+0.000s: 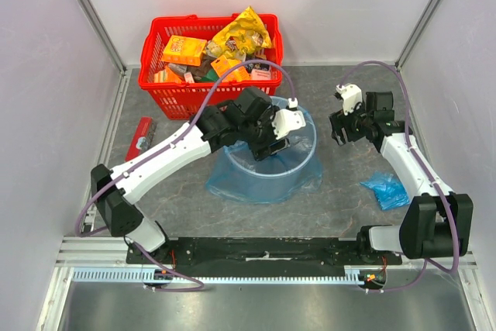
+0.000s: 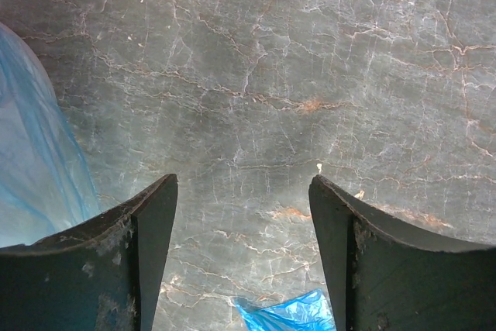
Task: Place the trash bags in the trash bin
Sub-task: Place the trash bag in the trash bin.
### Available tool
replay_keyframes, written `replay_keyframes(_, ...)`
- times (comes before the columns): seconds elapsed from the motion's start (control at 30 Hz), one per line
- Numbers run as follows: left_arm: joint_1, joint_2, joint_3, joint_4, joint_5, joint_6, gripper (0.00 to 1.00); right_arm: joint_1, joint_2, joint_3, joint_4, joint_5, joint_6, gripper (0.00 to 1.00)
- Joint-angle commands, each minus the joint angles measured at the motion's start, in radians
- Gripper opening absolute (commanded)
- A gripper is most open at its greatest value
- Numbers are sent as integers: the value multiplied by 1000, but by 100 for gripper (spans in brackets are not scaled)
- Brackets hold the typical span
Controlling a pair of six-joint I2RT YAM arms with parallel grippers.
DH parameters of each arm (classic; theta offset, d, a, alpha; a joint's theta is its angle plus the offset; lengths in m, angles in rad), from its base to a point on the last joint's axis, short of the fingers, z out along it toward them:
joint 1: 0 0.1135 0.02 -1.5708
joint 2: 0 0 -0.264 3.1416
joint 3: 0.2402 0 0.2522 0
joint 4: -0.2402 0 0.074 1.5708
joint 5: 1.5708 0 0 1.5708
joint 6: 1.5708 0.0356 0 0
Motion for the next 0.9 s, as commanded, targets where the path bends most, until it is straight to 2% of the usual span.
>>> replay_keyframes(0.0,-5,21,-28,58,-24,39,68,-8,-25,-16,37,-5,1,76)
replay_keyframes(0.57,-5,87,-124,122,-25,57,68,-14,-21,-28,33,-35,-8,77)
replay_keyframes(0.87,-7,34,-81,121,-19,60,70,-14,-10,-26,27,-45,-8,77)
